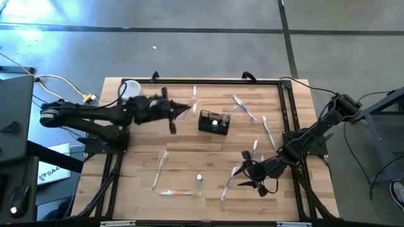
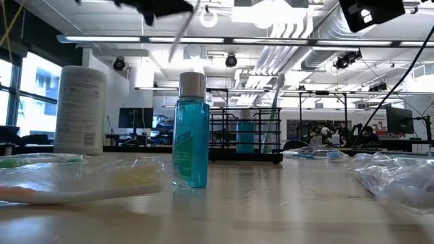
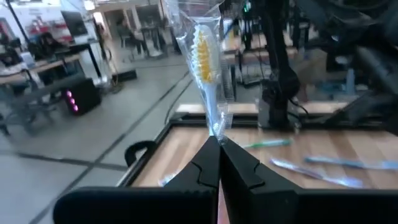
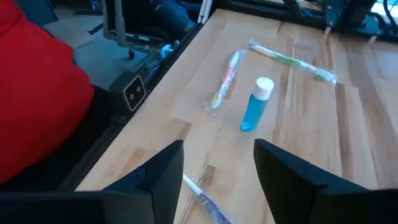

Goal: Pick & Place toothbrushing station
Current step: Put the middle orange toothbrush into the mesh organizer

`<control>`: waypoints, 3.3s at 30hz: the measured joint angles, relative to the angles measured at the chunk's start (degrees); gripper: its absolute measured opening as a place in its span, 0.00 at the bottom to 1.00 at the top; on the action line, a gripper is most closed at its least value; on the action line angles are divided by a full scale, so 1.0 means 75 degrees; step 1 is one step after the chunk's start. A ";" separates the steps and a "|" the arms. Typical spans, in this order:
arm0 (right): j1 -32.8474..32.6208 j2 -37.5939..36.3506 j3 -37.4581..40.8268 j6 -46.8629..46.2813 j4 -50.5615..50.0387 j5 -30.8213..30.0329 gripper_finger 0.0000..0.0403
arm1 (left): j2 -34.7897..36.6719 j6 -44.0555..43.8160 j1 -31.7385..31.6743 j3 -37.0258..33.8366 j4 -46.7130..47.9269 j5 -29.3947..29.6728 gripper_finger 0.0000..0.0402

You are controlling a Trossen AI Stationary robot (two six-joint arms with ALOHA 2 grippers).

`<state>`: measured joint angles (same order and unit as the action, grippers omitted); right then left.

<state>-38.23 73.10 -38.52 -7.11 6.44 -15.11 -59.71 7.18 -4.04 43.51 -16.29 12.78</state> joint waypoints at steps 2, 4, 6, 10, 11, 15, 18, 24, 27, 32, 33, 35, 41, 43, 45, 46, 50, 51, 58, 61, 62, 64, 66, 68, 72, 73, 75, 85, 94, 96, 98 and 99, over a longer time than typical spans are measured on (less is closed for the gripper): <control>0.0016 0.0000 -0.0001 0.0129 0.0052 0.0002 0.47 | -0.0339 -0.0001 -0.0598 -0.0283 -0.0896 -0.0857 0.00; 0.0017 0.0000 -0.0003 0.0154 0.0036 -0.0067 0.47 | -0.0824 -0.0055 -0.1061 -0.0415 -0.2005 -0.1768 0.00; 0.0017 0.0000 -0.0003 0.0132 0.0032 -0.0151 0.47 | -0.1359 -0.0152 -0.1404 -0.0476 -0.2849 -0.2493 0.00; 0.0017 0.0000 -0.0003 0.0058 -0.0021 -0.0227 0.47 | -0.2429 -0.0214 -0.1732 -0.0479 -0.4271 -0.3053 0.00; 0.0017 0.0010 -0.0003 -0.0001 -0.0026 -0.0229 0.47 | -0.2635 -0.0210 -0.1794 -0.0478 -0.4561 -0.3114 0.00; 0.0011 0.0231 -0.0003 -0.0086 0.0055 -0.0227 0.47 | -0.3326 -0.0213 -0.1976 -0.0476 -0.5180 -0.3270 0.00; 0.0011 0.0505 -0.0003 -0.0077 0.0232 -0.0224 0.47 | -0.3745 -0.0170 -0.1982 -0.0476 -0.5806 -0.3225 0.00; 0.0119 0.0923 0.0001 -0.0038 0.0600 -0.0084 0.47 | -0.4246 -0.0009 -0.1976 -0.0467 -0.6755 -0.3484 0.00; 0.0118 0.0941 0.0006 -0.0031 0.0779 0.0048 0.46 | -0.4459 -0.0004 -0.1983 -0.0467 -0.6758 -0.3429 0.00; 0.0088 0.0941 0.0006 -0.0137 0.0847 0.0049 0.43 | -0.4828 0.0001 -0.2084 -0.0467 -0.7029 -0.3316 0.00; 0.0073 0.0941 0.0004 -0.0174 0.0882 0.0031 0.43 | -0.4886 -0.0048 -0.2122 -0.0467 -0.7049 -0.3316 0.00; 0.0047 0.0941 0.0006 -0.0223 0.0884 0.0035 0.42 | -0.5030 -0.0174 -0.2221 -0.0467 -0.7066 -0.3308 0.00; 0.0049 0.0941 0.0005 -0.0407 0.0889 0.0041 0.39 | -0.5486 -0.0552 -0.2476 -0.0470 -0.7660 -0.3463 0.00; 0.0046 0.0941 0.0005 -0.0481 0.0889 0.0061 0.38 | -0.5652 -0.0628 -0.2483 -0.0468 -0.7729 -0.3574 0.00; 0.0031 0.0941 0.0006 -0.0505 0.0886 0.0064 0.38 | -0.5807 -0.0646 -0.2461 -0.0470 -0.7704 -0.3656 0.00; 0.0001 0.0941 0.0006 -0.0507 0.0889 0.0058 0.38 | -0.5883 -0.0647 -0.2458 -0.0470 -0.7706 -0.3672 0.00; -0.0059 0.0941 0.0003 -0.0510 0.0889 0.0020 0.37 | -0.6232 -0.0786 -0.2455 -0.0470 -0.7722 -0.3686 0.00; -0.0062 0.0941 0.0006 -0.0538 0.0889 0.0029 0.37 | -0.6319 -0.0792 -0.2455 -0.0470 -0.7778 -0.3697 0.00; -0.0060 0.0941 0.0006 -0.0621 0.0889 0.0029 0.37 | -0.6825 -0.0994 -0.2455 -0.0470 -0.8436 -0.4262 0.00; -0.0062 0.0941 0.0006 -0.0624 0.0889 0.0032 0.37 | -0.7009 -0.0994 -0.2458 -0.0470 -0.8556 -0.4264 0.00; -0.0062 0.0941 0.0006 -0.0624 0.0889 0.0032 0.37 | -0.7080 -0.0997 -0.2458 -0.0470 -0.8678 -0.4264 0.00; -0.0062 0.0941 0.0006 -0.0624 0.0889 0.0032 0.37 | -0.7216 -0.0997 -0.2458 -0.0470 -0.8845 -0.4264 0.00; -0.0062 0.0941 0.0006 -0.0624 0.0889 0.0032 0.37 | -0.7324 -0.0997 -0.2458 -0.0473 -0.9029 -0.4269 0.00; -0.0062 0.0941 0.0006 -0.0624 0.0887 0.0032 0.37 | -0.7348 -0.1000 -0.2458 -0.0473 -0.9079 -0.4301 0.00; -0.0062 0.0941 0.0006 -0.0624 0.0886 0.0032 0.37 | -0.7348 -0.1000 -0.2467 -0.0475 -0.8983 -0.4468 0.00; -0.0062 0.0941 0.0006 -0.0624 0.0889 0.0032 0.37 | -0.7348 -0.1000 -0.2467 -0.0473 -0.8948 -0.4482 0.00; -0.0062 0.0941 0.0006 -0.0624 0.0886 0.0032 0.37 | -0.7348 -0.0997 -0.2464 -0.0473 -0.8886 -0.4491 0.00; -0.0062 0.0941 0.0006 -0.0624 0.0889 0.0032 0.37 | -0.7346 -0.1026 -0.2464 -0.0475 -0.8799 -0.4493 0.00; -0.0061 0.0941 0.0006 -0.0621 0.0886 0.0034 0.37 | -0.7339 -0.1282 -0.2464 -0.0473 -0.8721 -0.4494 0.01; -0.0059 0.0941 0.0005 -0.0621 0.0889 0.0033 0.37 | -0.7337 -0.1282 -0.2461 -0.0473 -0.8717 -0.4494 0.02; -0.0059 0.0941 0.0006 -0.0621 0.0887 0.0034 0.37 | -0.7337 -0.1282 -0.2462 -0.0473 -0.8711 -0.4488 0.03; -0.0059 0.0941 0.0005 -0.0621 0.0887 0.0032 0.37 | -0.7337 -0.1282 -0.2461 -0.0473 -0.8708 -0.4461 0.04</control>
<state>-38.68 80.16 -38.49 -11.77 13.09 -14.87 -114.74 -2.44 -22.50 39.97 -81.60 -20.68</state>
